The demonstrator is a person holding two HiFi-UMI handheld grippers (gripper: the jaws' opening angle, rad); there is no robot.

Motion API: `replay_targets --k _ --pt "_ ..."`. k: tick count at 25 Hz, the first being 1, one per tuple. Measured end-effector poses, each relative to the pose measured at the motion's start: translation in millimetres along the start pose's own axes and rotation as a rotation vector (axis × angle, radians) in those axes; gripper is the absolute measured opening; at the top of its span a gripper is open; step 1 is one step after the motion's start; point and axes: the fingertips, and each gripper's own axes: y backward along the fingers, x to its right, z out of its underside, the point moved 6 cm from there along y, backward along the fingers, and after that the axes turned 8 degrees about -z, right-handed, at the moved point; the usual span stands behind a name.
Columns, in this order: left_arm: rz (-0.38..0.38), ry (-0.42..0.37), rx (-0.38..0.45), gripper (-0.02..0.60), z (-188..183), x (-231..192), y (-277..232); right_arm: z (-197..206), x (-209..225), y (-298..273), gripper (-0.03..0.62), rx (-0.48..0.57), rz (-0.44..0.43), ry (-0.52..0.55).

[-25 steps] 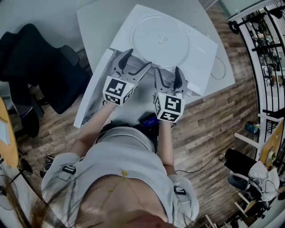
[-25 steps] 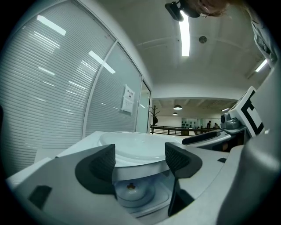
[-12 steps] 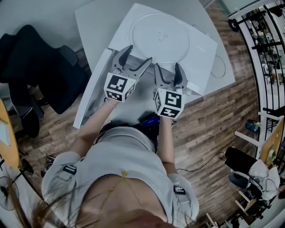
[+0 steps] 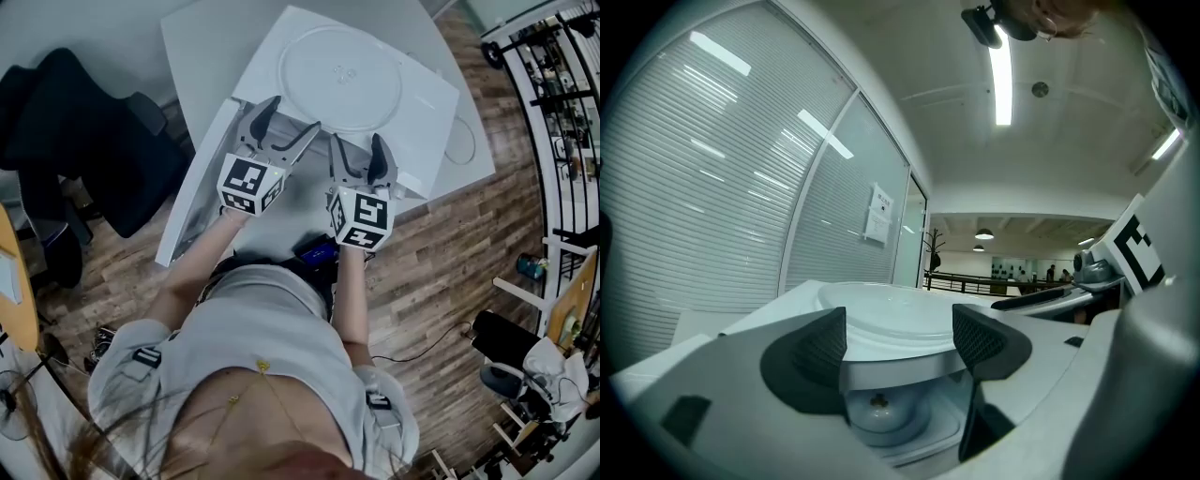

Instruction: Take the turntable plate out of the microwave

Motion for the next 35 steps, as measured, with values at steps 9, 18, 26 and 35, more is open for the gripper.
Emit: replay_targets --k 9,18,26,35 --pt "0.027 0.008 -0.028 0.347 8 6 14 1 -9 9 0.304 0.018 -0.049 0.015" --pt "0.132 0.005 -0.065 0.345 21 27 33 8 -23 23 0.225 0.027 -0.099 0.04" --pt "0.179 -0.002 -0.079 0.194 25 43 53 17 -30 41 0.172 0.034 -0.133 0.012" --pt "0.201 0.025 -0.095 0.043 39 55 80 33 -44 61 0.061 0.016 -0.198 0.029"
